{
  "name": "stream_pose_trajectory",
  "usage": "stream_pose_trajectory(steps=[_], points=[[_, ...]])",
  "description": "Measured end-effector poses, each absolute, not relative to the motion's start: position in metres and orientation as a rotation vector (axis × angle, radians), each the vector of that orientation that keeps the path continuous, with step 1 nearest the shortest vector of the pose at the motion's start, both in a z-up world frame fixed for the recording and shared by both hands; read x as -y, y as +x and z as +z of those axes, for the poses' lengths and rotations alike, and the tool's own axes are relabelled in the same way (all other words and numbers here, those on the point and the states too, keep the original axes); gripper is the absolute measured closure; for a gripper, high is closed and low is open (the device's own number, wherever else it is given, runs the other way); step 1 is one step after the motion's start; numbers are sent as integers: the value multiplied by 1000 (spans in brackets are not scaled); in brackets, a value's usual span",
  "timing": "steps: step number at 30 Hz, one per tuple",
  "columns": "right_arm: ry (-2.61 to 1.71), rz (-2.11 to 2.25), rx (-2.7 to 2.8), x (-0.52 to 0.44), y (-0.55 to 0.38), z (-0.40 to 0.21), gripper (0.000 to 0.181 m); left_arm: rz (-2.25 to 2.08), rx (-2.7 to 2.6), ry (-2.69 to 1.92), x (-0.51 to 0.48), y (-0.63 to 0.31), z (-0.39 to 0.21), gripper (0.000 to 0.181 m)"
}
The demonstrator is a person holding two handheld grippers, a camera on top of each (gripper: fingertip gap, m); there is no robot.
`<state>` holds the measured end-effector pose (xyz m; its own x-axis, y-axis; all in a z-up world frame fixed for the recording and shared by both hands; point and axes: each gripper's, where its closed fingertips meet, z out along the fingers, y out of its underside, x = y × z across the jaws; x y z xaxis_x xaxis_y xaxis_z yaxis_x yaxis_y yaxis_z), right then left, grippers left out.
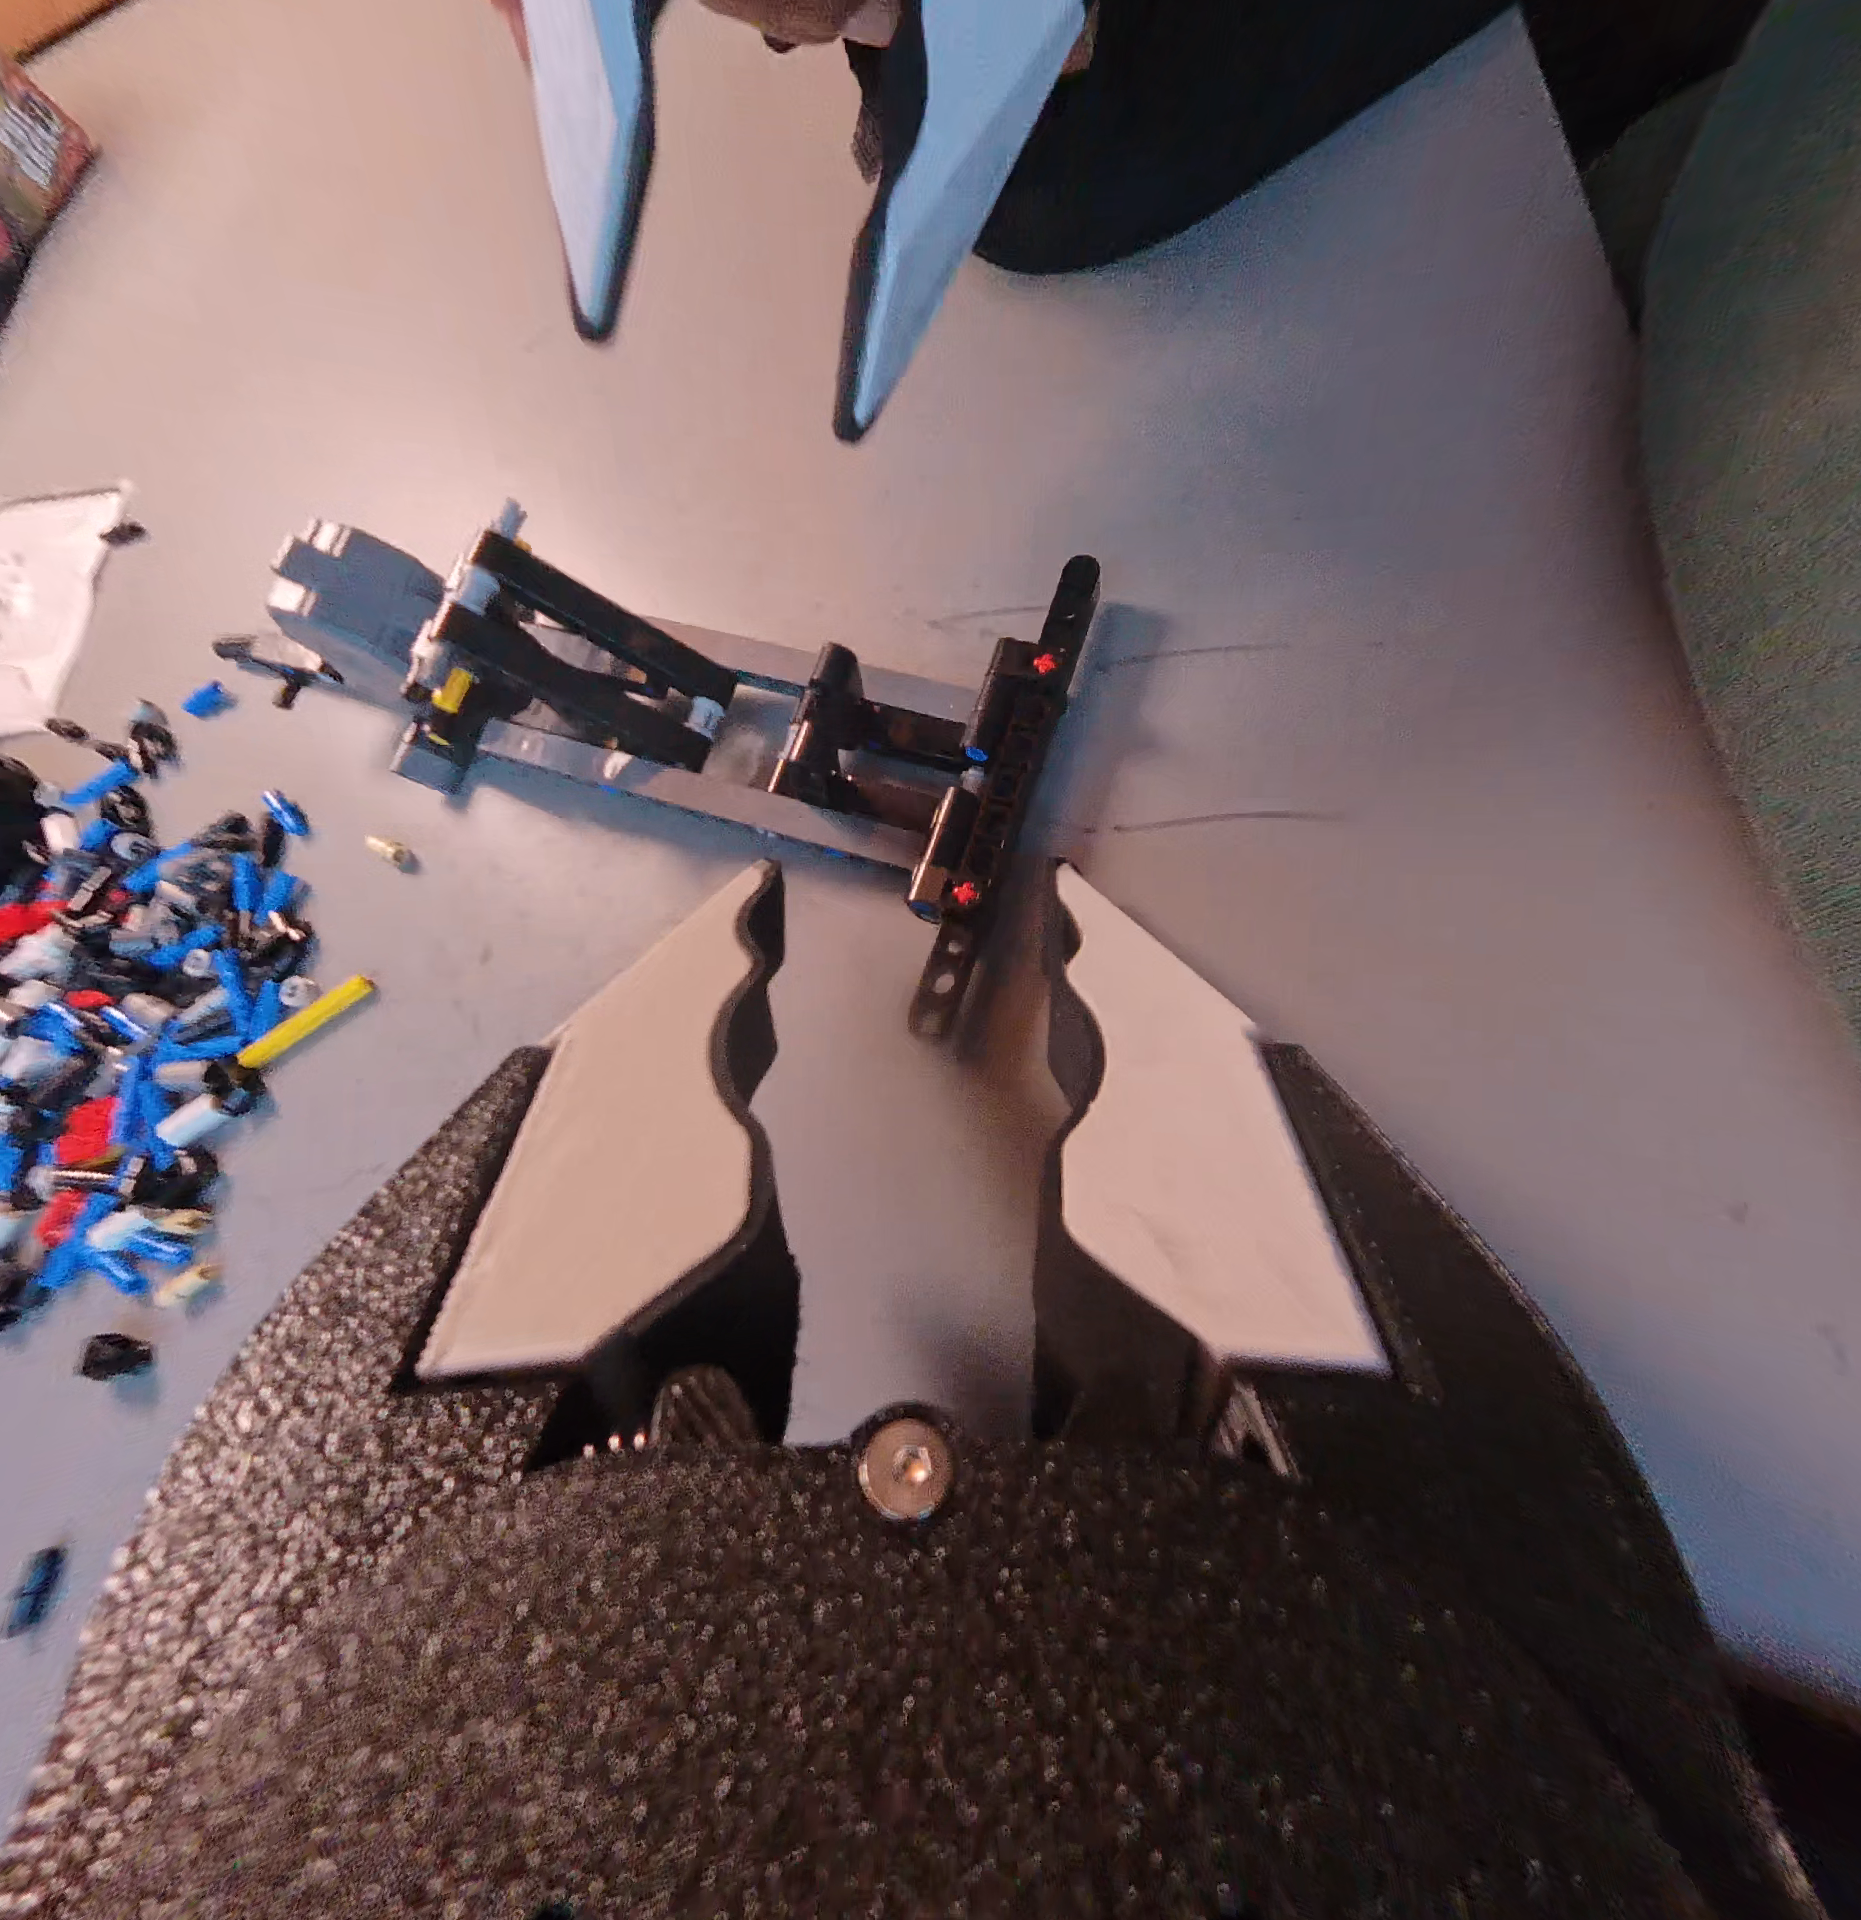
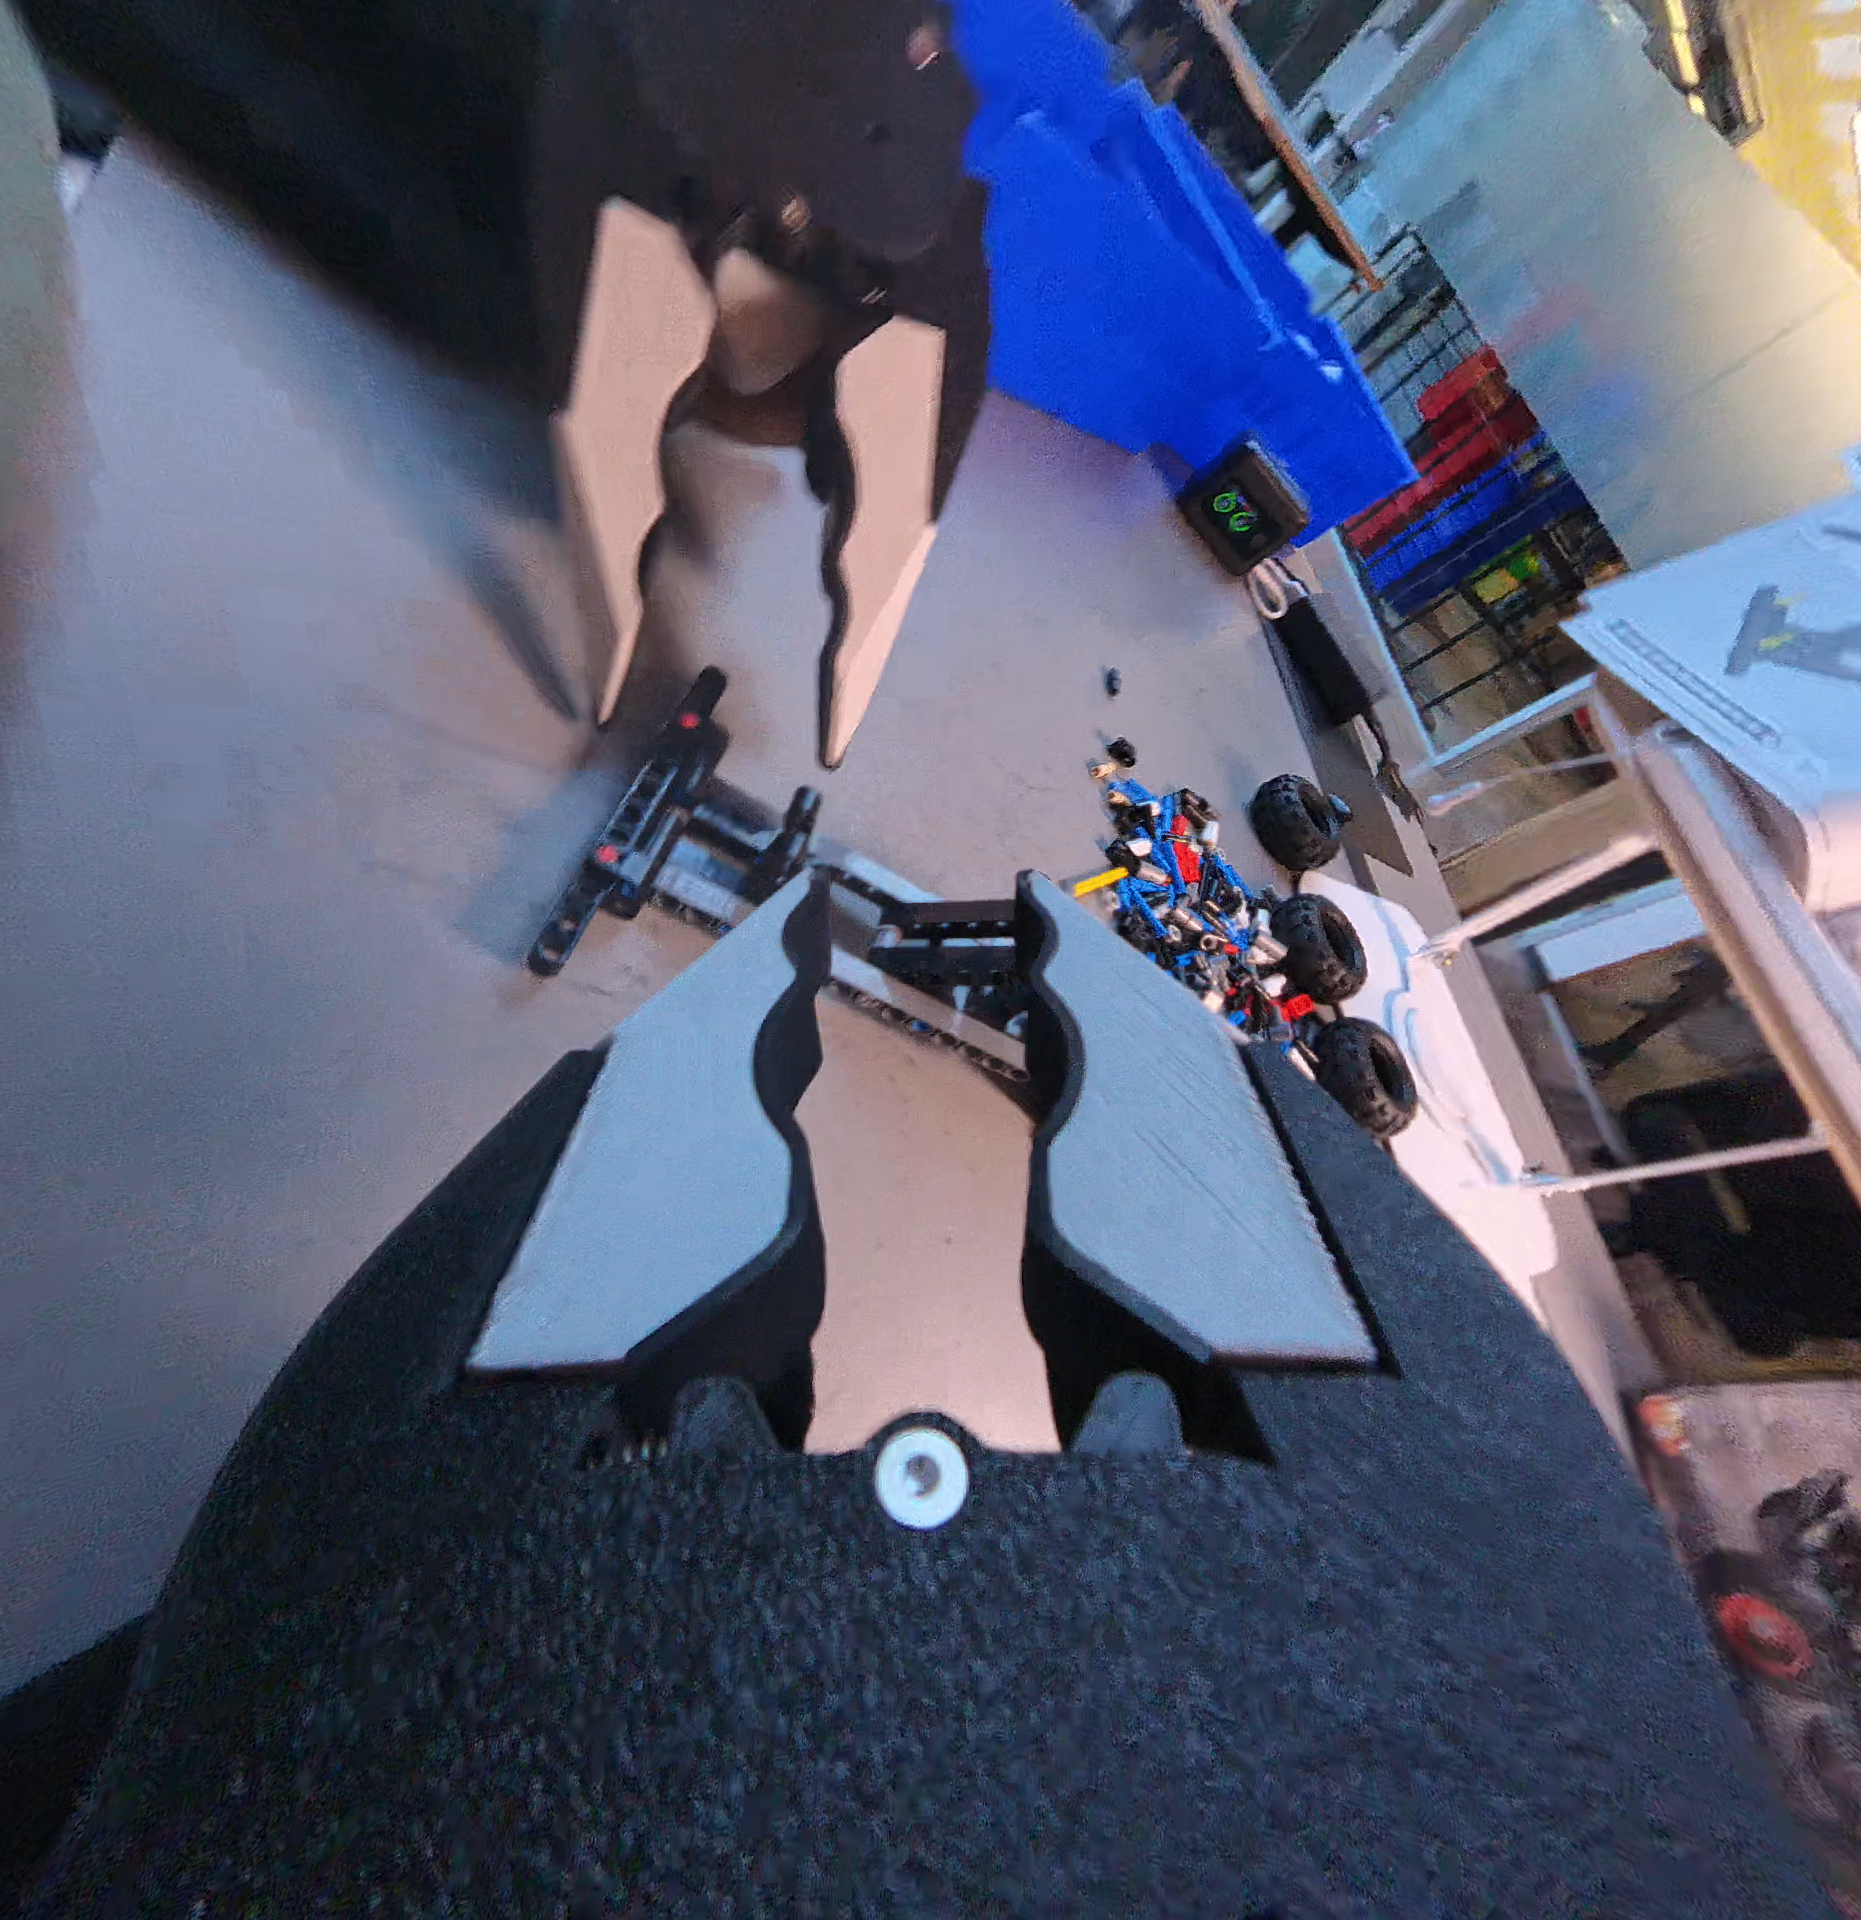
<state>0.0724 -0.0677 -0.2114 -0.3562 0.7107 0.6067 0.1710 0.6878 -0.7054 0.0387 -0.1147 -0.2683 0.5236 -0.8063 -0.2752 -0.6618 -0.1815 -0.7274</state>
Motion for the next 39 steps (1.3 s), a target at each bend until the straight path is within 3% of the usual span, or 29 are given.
stream_pose_trajectory(steps=[5, 8, 11, 14, 20, 24, 26, 29, 34, 39], points=[[-930, 947, 1620, 34, 56, -165, 135, -472, -1004, -1899, 112, 37, -246, 122], [-952, 997, 1463, 10, 39, -135, 152, -520, -771, -1756, 92, 19, -205, 123], [-937, 1022, 1384, -8, 16, -112, 181, -540, -542, -1621, 71, -9, -169, 117], [-909, 1105, 1382, -11, -13, -96, 181, -564, -362, -1507, 49, -36, -142, 108], [-950, 1198, 1421, -21, -76, -93, 181, -362, -183, -1352, 0, -98, -105, 150], [-1058, 1246, 1460, -31, -99, -111, 181, -350, -84, -1411, -24, -128, -116, 181], [-1104, 1134, 1592, -30, -99, -132, 181, -374, -52, -1445, -25, -136, -125, 181], [-1195, 920, 1853, -20, -92, -166, 162, -318, -86, -1489, -24, -141, -134, 181], [-1476, 595, 2312, 0, -68, -235, 159, -287, -109, -1520, -23, -143, -145, 177], [-1655, 402, 2411, -5, -58, -268, 160, -253, -146, -1537, -14, -142, -145, 170]])
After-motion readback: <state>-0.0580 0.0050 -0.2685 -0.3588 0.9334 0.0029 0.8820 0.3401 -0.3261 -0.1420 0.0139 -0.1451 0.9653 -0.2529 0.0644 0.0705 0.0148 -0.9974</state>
